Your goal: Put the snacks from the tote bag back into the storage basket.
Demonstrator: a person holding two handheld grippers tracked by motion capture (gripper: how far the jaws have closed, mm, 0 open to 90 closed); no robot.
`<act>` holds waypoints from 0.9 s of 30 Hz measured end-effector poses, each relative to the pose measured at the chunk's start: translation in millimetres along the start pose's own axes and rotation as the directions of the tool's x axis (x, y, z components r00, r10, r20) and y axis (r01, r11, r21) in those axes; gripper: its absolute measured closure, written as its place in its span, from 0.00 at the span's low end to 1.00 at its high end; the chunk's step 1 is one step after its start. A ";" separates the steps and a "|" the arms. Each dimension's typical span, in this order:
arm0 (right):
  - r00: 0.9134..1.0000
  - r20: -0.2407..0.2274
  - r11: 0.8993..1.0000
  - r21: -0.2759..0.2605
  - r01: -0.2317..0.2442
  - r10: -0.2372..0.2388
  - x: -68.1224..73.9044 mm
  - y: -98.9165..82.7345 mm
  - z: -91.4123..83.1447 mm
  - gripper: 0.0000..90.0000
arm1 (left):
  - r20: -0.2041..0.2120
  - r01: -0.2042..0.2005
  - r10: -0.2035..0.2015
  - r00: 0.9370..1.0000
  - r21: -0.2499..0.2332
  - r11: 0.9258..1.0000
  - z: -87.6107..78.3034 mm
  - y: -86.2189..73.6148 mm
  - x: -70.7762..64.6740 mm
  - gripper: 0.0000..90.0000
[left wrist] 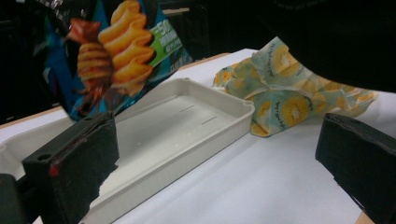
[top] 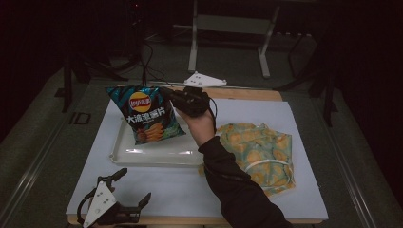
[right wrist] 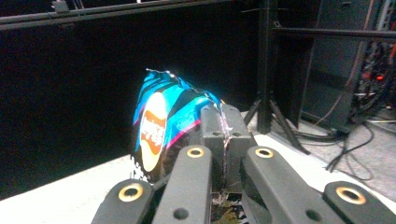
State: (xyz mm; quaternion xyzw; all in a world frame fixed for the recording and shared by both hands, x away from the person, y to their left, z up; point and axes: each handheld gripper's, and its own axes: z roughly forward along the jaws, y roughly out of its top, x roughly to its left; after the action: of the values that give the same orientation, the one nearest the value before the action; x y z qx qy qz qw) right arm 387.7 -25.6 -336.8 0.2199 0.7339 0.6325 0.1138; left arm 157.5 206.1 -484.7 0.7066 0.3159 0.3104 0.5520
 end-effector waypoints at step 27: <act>0.995 0.032 0.991 0.090 -0.099 0.096 0.1 -74.7 12.1 1.00 | -0.012 -0.004 0.004 1.000 -0.002 1.000 -2.5 0.7 -0.7 0.00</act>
State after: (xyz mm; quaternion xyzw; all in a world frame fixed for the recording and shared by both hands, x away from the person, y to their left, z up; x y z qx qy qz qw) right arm 379.6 -22.6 -412.0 0.2693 0.7488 0.5999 0.0827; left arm 155.2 206.9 -483.6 0.7047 0.3174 0.3163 0.5501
